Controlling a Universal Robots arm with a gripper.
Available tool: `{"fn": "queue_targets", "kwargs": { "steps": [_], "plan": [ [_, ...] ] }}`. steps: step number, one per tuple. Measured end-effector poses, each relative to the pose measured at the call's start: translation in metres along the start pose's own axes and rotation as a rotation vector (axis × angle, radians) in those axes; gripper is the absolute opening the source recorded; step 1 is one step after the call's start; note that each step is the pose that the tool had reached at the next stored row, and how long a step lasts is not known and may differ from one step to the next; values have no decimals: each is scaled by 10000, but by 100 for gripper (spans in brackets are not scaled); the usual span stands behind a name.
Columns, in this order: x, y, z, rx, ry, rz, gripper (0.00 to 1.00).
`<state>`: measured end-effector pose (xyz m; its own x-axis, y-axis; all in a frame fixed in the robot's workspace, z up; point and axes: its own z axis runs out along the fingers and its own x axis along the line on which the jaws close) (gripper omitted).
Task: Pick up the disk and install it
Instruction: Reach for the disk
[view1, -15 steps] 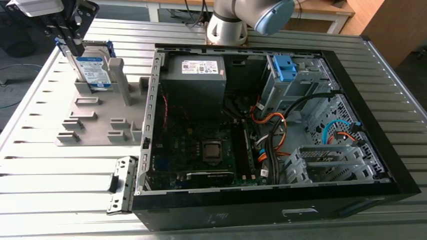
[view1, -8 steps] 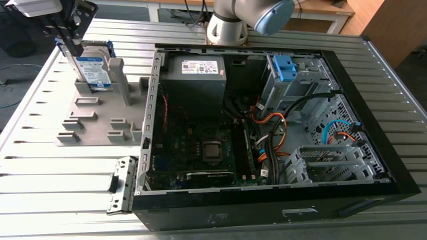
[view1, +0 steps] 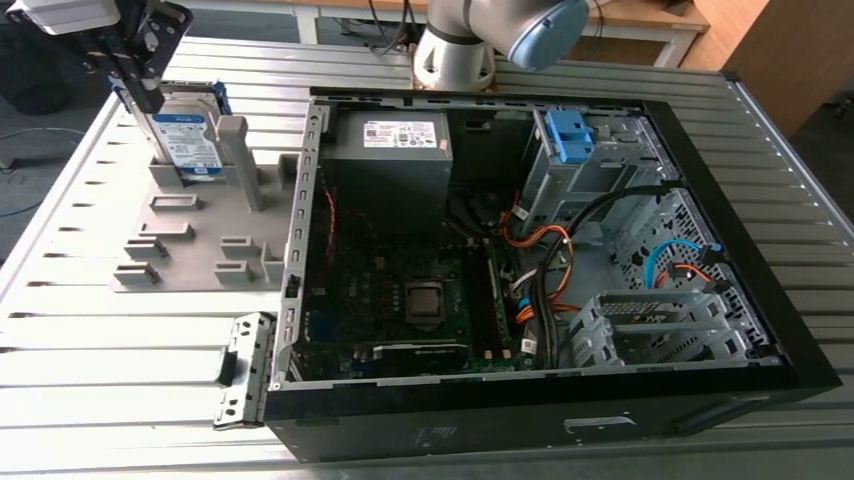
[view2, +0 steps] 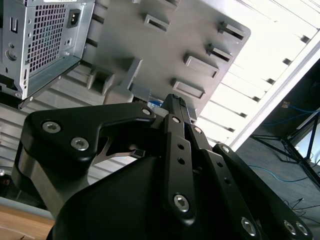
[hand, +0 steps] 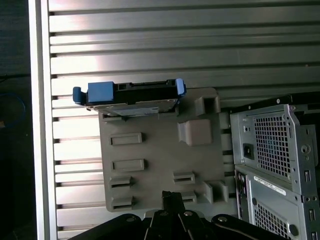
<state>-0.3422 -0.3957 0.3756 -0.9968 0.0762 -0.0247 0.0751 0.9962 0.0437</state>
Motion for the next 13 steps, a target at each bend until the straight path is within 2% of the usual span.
{"fn": "queue_targets", "kwargs": {
  "steps": [13],
  "plan": [
    [50, -4, 9, 0, 0, 0, 11]
  ]
}}
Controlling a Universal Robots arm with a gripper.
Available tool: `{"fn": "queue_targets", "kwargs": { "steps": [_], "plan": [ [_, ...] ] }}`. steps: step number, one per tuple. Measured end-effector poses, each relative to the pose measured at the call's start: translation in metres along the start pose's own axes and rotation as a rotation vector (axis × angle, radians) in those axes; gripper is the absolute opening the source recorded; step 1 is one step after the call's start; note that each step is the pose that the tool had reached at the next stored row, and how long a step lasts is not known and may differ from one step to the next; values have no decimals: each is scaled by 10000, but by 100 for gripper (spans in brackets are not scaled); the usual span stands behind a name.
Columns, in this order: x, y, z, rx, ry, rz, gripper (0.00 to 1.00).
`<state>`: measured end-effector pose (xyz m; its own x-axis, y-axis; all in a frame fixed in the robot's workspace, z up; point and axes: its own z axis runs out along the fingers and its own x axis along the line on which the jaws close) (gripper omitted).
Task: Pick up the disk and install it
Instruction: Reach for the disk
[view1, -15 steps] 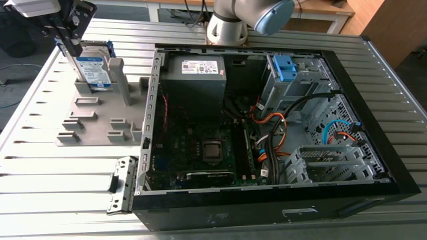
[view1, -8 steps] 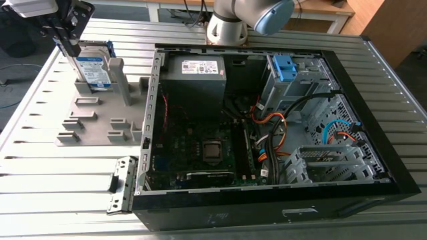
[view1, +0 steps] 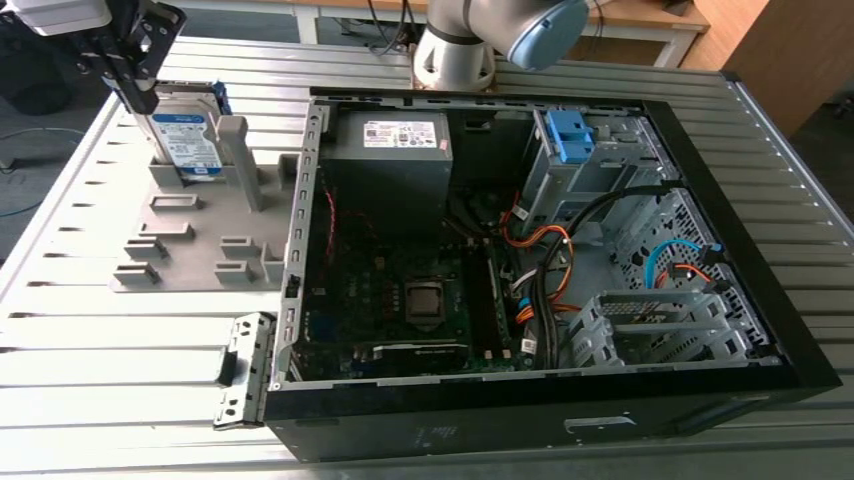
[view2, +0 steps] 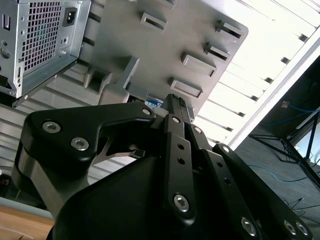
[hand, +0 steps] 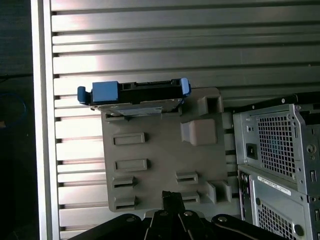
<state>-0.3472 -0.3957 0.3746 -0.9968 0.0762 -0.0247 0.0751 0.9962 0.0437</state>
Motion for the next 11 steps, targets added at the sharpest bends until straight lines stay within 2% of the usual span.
{"fn": "queue_targets", "kwargs": {
  "steps": [11],
  "plan": [
    [37, -3, 8, 0, 0, 0, 11]
  ]
}}
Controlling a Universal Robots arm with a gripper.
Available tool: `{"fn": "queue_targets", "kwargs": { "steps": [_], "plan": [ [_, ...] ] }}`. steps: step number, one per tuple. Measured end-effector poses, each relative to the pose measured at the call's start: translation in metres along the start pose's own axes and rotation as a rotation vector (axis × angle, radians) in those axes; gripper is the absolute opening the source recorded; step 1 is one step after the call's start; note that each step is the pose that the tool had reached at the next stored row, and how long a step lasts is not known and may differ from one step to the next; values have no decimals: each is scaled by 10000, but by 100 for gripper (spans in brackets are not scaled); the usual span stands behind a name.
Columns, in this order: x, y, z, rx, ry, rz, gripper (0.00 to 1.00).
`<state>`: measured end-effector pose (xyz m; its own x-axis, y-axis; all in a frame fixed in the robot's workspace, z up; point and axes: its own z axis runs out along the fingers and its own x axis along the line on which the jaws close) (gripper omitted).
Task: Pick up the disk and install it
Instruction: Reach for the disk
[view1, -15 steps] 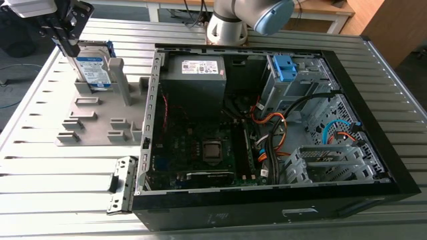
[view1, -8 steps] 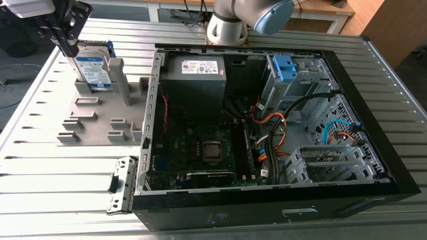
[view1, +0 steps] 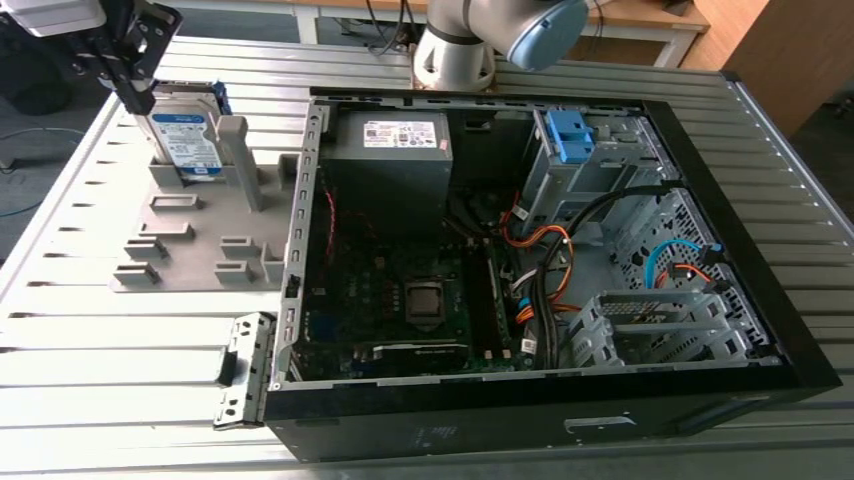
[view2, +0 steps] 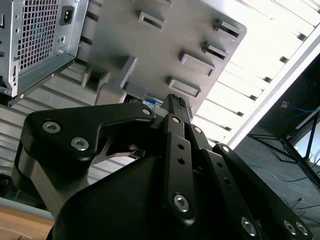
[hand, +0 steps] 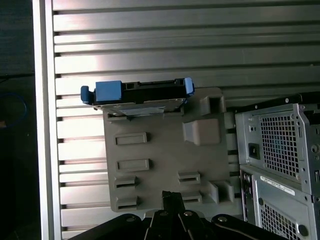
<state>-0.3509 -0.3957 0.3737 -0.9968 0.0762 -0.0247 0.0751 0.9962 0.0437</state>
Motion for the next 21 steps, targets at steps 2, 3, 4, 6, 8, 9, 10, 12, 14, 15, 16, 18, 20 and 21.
{"fn": "queue_targets", "kwargs": {
  "steps": [2, 3, 4, 6, 8, 9, 10, 12, 14, 15, 16, 18, 20, 21],
  "plan": [
    [7, -1, 1, 0, 0, -1, 11],
    [10, -1, 2, 0, 0, 0, 11],
    [13, -1, 2, 1, 1, 0, 11],
    [19, -2, 4, 0, 0, 0, 11],
    [25, -2, 6, 0, 0, 0, 11],
    [28, -2, 6, 0, 0, 0, 11],
    [31, -3, 8, 0, 0, 0, 11],
    [38, -3, 9, 0, 0, 0, 11],
    [44, -4, 10, 0, 0, 0, 11],
    [47, -4, 11, 0, 0, 0, 11],
    [50, -4, 11, 0, 1, 0, 11],
    [56, -5, 13, 0, 0, 0, 11],
    [61, -5, 15, 0, 1, 0, 11],
    [63, -5, 16, 0, 0, 0, 11]
  ]
}}
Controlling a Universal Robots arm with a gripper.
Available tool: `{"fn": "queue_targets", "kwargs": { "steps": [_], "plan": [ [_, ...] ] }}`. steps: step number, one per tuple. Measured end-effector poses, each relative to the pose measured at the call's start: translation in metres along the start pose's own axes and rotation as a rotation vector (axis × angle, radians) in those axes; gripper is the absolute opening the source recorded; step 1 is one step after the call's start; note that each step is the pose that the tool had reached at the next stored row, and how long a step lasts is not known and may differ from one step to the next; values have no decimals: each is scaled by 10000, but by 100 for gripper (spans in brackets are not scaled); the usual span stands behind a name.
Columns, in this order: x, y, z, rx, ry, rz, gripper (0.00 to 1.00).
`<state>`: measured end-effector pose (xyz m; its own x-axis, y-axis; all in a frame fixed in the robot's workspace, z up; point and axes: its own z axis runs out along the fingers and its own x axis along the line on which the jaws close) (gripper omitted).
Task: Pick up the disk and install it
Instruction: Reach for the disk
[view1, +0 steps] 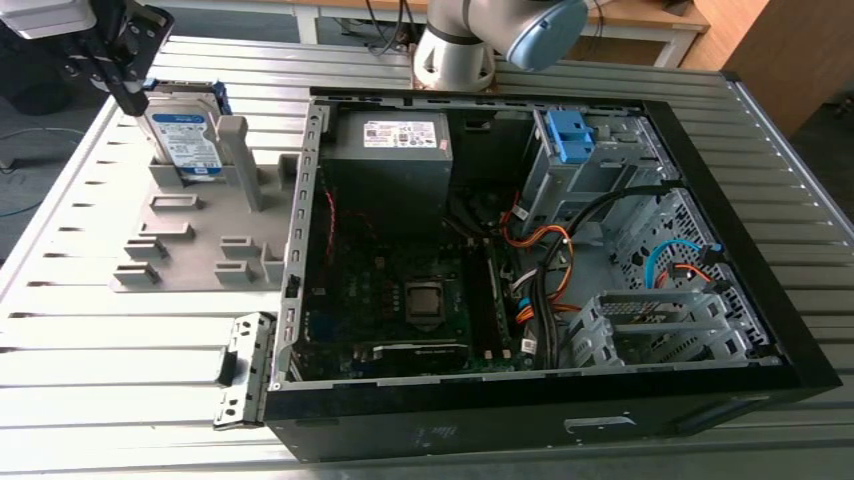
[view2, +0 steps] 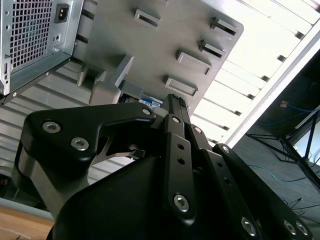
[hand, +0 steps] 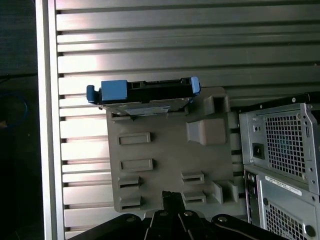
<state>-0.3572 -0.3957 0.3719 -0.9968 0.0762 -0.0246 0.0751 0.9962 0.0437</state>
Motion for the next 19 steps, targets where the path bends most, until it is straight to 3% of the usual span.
{"fn": "queue_targets", "kwargs": {
  "steps": [9, 19],
  "plan": [
    [31, 4, 49, 32, -1, 0, 11],
    [56, 119, 110, 46, -3, -1, 11]
  ]
}}
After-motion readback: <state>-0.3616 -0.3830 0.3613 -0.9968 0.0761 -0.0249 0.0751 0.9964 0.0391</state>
